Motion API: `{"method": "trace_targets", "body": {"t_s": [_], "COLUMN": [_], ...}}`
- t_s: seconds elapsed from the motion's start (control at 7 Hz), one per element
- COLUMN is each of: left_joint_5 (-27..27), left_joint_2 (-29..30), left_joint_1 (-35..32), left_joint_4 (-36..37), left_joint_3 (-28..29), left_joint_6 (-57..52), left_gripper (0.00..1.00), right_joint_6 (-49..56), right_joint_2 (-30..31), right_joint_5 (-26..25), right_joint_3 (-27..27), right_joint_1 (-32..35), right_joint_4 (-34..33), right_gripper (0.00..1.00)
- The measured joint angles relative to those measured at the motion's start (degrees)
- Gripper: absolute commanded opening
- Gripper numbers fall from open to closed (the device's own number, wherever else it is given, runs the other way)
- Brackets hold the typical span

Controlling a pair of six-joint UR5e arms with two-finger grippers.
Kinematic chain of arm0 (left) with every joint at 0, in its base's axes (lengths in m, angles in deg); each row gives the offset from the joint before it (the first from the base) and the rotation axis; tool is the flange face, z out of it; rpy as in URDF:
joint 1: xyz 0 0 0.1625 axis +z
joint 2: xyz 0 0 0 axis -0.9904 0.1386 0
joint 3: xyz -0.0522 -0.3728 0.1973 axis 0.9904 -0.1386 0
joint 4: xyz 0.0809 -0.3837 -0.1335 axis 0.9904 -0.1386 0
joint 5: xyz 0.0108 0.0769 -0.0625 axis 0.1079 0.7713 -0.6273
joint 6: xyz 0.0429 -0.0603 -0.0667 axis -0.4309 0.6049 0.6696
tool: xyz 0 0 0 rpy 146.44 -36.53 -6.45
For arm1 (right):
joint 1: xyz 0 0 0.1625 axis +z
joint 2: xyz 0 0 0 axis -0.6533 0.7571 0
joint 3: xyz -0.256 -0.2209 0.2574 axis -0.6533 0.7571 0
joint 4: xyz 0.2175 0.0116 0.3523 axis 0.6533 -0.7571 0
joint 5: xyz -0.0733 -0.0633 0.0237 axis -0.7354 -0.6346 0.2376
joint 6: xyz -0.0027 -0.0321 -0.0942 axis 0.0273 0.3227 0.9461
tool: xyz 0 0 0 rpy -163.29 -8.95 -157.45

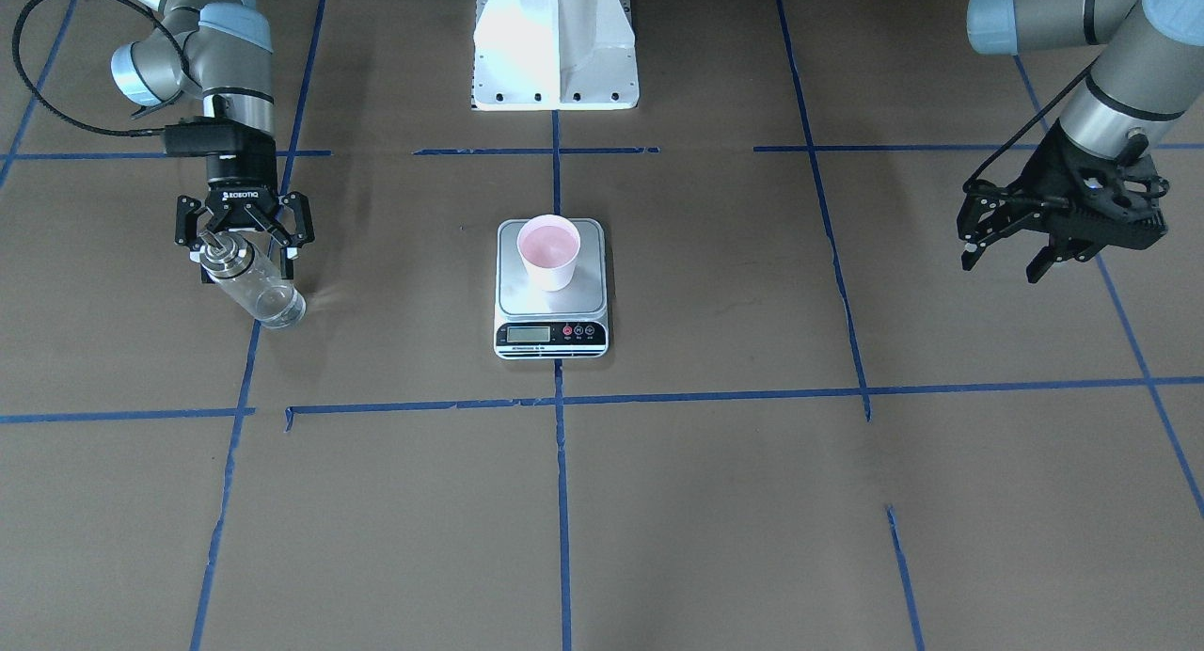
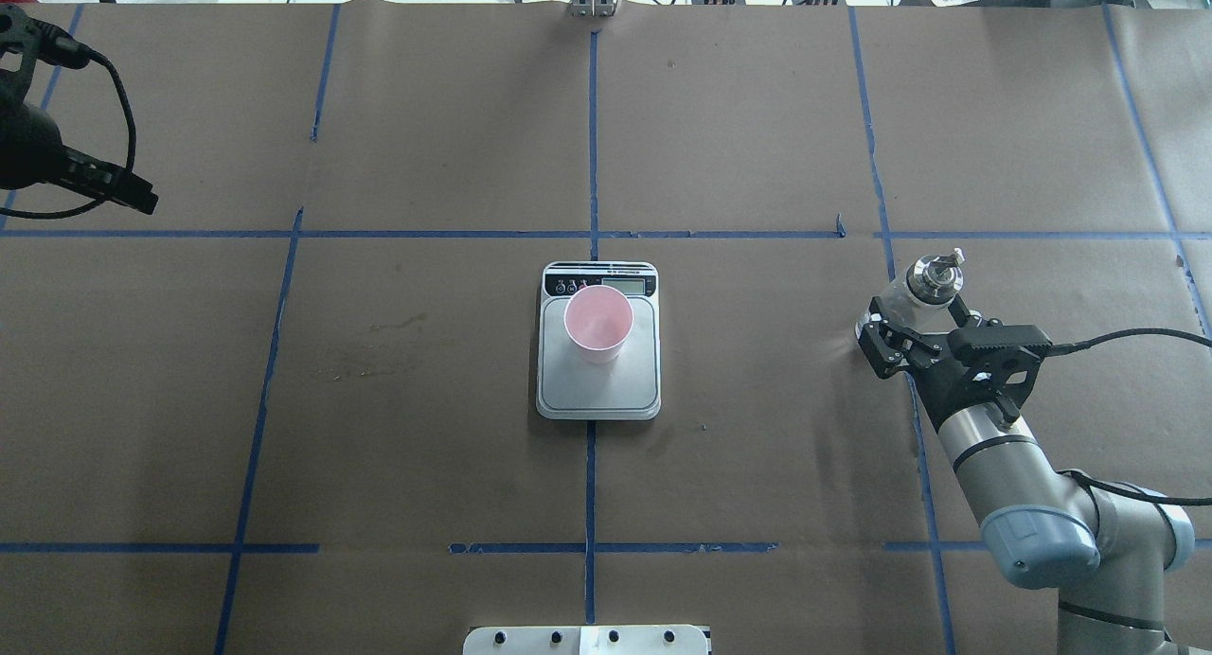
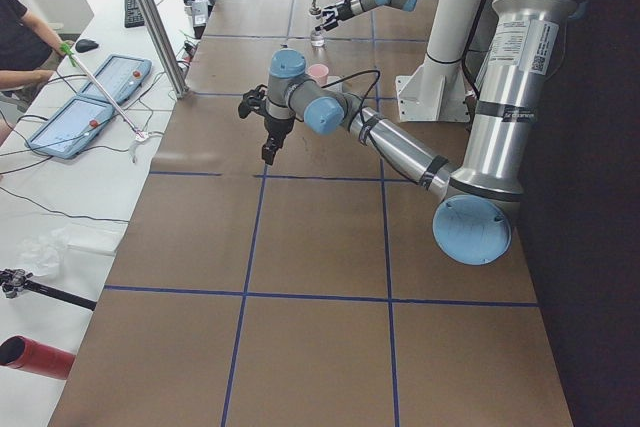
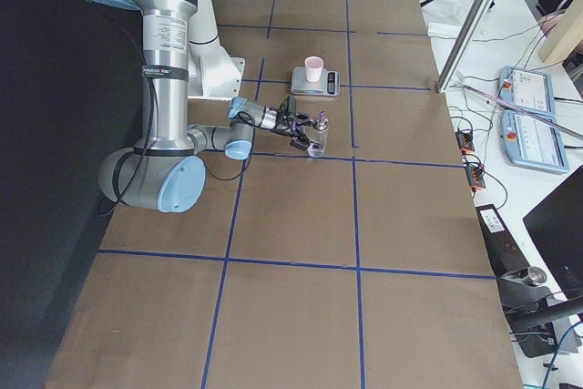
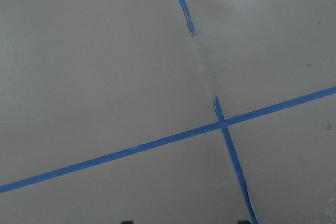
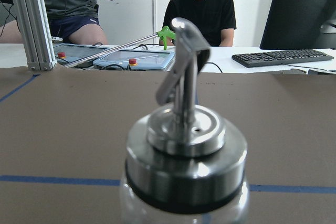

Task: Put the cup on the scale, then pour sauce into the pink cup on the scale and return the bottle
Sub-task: 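Lift the glass bottle upright off the table with the right gripper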

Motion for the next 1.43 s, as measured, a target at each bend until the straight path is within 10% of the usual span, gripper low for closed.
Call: {"method": "trace_targets", "body": {"t_s": [0.57,1.14,1.43], "left_joint_5": [0.97,1.54,1.63], "left_joint_2": [0.02,0.09,0.15], "left_joint_1": [-0.04,-0.12,-0.19], "left_joint_4": [0.04,0.20,0.29], "left_joint_3": [-0.37,-0.56,-0.57], "left_joint_6": [0.00,0.00,0.00], "left_gripper": [0.73,0.73,0.72], "right_joint_6": [1.13,2.65,7.17], "right_joint_2": [-2.14,-2.28,-2.31], "right_joint_5": [1.08,1.13,1.08], "right_joint_3": [1.58,2.09,1.02], "right_joint_1": [0.68,0.80,1.05], "right_joint_4": [0.18,0.50,0.61], "right_gripper": [0.99,0.04,0.00]}}
